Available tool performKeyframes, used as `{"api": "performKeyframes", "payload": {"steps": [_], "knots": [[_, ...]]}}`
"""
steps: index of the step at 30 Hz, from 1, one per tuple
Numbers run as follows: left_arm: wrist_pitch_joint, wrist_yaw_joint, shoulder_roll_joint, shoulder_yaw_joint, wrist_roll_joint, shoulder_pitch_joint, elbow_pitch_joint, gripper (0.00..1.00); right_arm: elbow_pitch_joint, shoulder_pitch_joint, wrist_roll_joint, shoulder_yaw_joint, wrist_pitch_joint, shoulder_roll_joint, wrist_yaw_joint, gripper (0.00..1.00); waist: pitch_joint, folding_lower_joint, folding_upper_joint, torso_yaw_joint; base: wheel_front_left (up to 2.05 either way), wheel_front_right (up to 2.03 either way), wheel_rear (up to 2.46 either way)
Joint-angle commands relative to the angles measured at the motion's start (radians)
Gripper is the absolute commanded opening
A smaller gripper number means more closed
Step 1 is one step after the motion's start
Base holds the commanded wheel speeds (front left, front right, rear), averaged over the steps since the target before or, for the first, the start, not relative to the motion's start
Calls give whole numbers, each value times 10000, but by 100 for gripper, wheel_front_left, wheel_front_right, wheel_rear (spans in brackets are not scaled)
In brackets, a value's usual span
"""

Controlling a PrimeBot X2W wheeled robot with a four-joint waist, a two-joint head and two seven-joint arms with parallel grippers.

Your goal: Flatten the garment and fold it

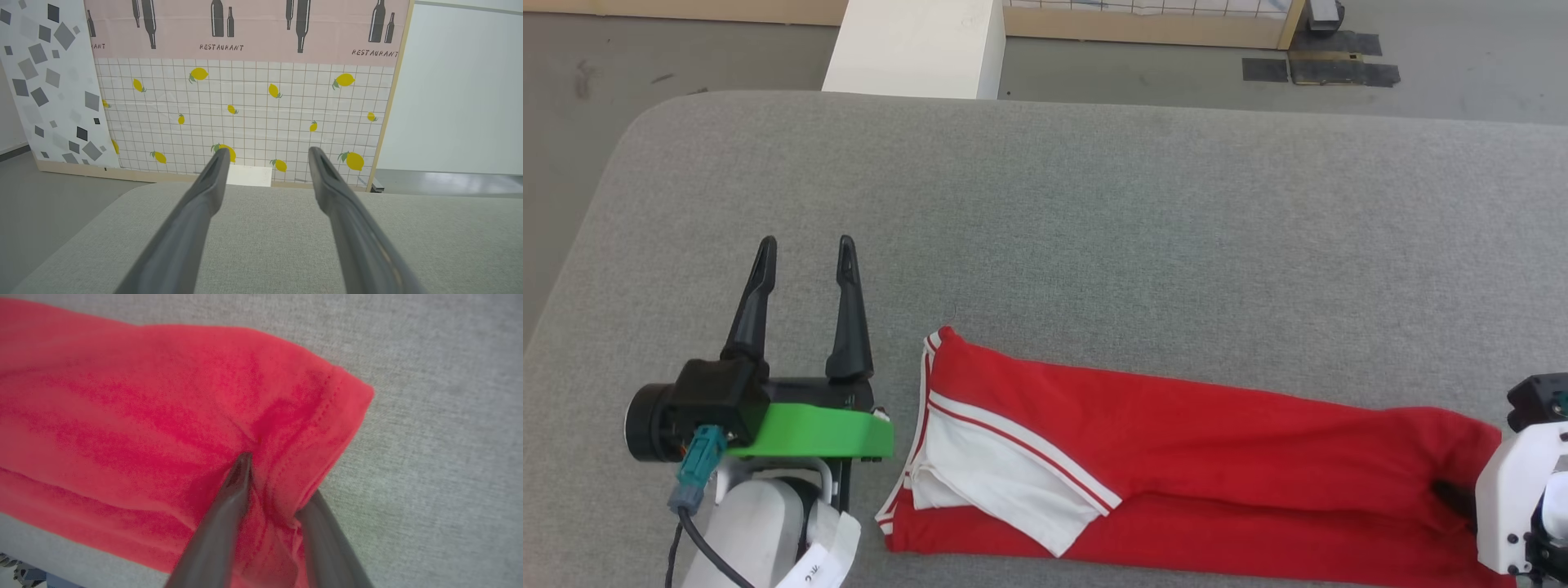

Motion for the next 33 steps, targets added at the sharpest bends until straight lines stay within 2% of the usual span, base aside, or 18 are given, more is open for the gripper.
{"api": "performKeyframes", "payload": {"steps": [1,12,16,21,25,28,33], "knots": [[-46,-97,-111,107,120,141,91,100,325,108,126,104,158,168,-9,0,-28,0,0,-13,0,0,0],[-47,-534,-401,343,58,245,726,100,1310,-550,-545,-1587,-47,-574,-9,0,99,0,0,-72,0,0,0],[-39,-537,-477,342,-56,167,1082,100,2102,-918,-1092,-2424,-97,-1004,-9,0,175,0,0,-68,0,0,0],[-18,-519,-485,307,-87,55,1299,100,2804,-1294,-1864,-2968,-263,-1139,-9,0,202,0,0,-68,0,0,0],[-20,-512,-473,299,-121,47,1423,100,2842,-1460,-2219,-2808,-93,-1166,-9,0,106,0,0,-95,0,0,0],[-22,-507,-434,329,-153,84,1492,100,2348,-1425,-2109,-2275,466,-1244,-9,0,-38,0,0,-146,0,0,0],[-25,-487,-381,414,-263,220,1575,100,287,-998,-1531,-1209,1861,-1720,-9,0,-352,0,0,-257,0,0,0]]}}
